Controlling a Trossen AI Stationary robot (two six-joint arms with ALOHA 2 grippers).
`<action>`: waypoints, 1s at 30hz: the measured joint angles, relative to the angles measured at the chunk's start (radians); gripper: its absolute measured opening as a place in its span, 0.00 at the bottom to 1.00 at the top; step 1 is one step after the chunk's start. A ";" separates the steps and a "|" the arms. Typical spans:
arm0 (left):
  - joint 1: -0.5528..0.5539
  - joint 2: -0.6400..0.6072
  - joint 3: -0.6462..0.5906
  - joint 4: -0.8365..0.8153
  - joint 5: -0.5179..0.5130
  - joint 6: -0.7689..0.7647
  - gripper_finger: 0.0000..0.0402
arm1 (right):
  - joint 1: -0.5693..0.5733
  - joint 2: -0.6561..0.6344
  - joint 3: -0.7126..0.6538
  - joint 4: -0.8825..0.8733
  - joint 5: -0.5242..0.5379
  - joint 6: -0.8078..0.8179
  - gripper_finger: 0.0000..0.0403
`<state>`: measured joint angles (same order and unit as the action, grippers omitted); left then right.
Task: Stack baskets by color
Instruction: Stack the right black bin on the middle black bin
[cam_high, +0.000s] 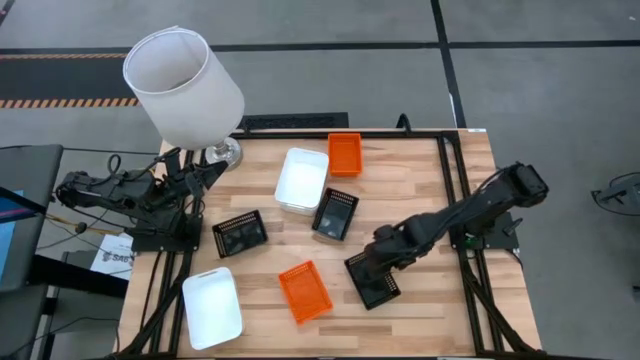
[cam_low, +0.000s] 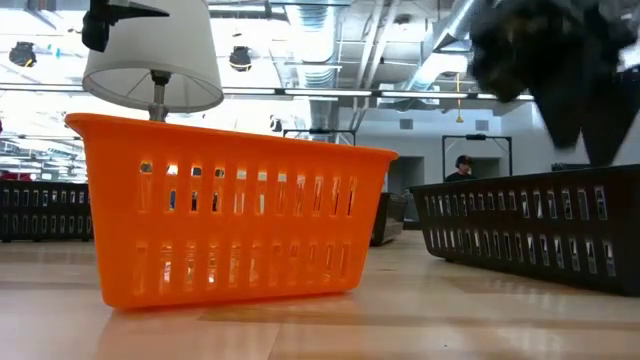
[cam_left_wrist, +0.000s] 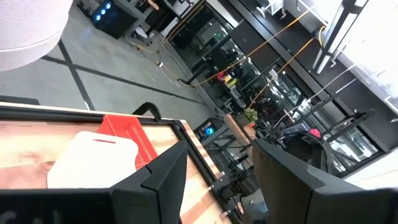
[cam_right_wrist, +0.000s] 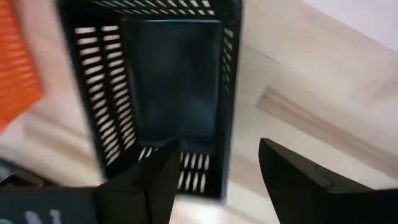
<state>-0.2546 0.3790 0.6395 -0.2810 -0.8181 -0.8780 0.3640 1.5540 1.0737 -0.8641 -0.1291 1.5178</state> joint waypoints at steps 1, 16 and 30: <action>0.000 0.000 0.000 0.000 -0.001 0.000 0.43 | 0.000 0.017 -0.011 0.004 0.000 -0.001 0.59; 0.000 0.000 0.000 -0.001 -0.008 0.000 0.43 | -0.034 0.261 -0.019 0.188 -0.179 -0.109 0.29; 0.000 0.000 0.000 -0.019 -0.008 0.009 0.43 | -0.147 -0.026 -0.018 0.143 -0.105 -0.098 0.01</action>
<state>-0.2545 0.3790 0.6395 -0.3000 -0.8261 -0.8691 0.2174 1.5281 1.0554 -0.7216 -0.2345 1.4202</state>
